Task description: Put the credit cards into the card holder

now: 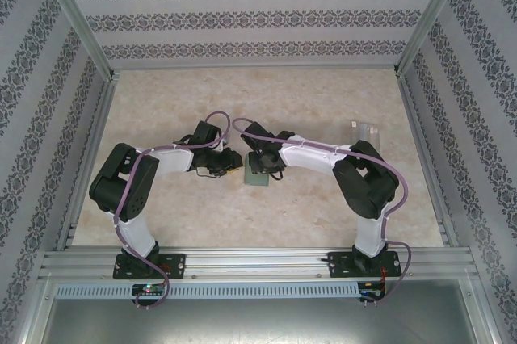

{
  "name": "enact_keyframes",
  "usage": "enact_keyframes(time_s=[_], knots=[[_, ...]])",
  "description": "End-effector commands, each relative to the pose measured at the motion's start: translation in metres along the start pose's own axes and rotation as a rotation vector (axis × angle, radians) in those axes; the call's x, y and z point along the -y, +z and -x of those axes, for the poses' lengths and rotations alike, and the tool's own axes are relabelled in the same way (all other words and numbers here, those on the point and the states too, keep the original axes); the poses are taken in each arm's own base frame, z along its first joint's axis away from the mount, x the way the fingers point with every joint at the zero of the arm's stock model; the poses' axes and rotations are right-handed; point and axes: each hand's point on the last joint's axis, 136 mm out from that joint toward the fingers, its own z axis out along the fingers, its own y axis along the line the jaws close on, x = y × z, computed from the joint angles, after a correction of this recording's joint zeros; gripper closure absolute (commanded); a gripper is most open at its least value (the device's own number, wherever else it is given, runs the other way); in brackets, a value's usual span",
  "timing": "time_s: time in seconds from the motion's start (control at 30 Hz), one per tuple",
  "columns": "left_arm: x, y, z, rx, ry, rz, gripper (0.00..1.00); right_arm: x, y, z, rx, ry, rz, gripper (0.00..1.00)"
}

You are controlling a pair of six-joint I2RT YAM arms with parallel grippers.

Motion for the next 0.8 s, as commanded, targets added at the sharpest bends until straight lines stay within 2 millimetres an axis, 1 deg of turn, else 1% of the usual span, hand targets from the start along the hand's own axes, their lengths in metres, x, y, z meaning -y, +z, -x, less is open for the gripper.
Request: enact_keyframes(time_s=[0.0,0.1,0.4,0.77], knots=[[0.003,-0.002,0.004,0.009,-0.003,-0.025,0.73,0.003,-0.001,0.001,0.006,-0.026,-0.053,0.76],[0.004,-0.002,0.004,0.010,0.000,-0.027,0.74,0.003,-0.004,0.003,0.016,-0.025,-0.051,0.83],[0.004,0.000,0.002,-0.004,0.004,-0.042,0.74,0.003,-0.011,0.007,0.032,-0.028,-0.042,1.00],[0.008,0.000,0.004,0.005,0.010,-0.051,0.74,0.001,-0.027,0.016,0.070,-0.029,-0.017,1.00]])
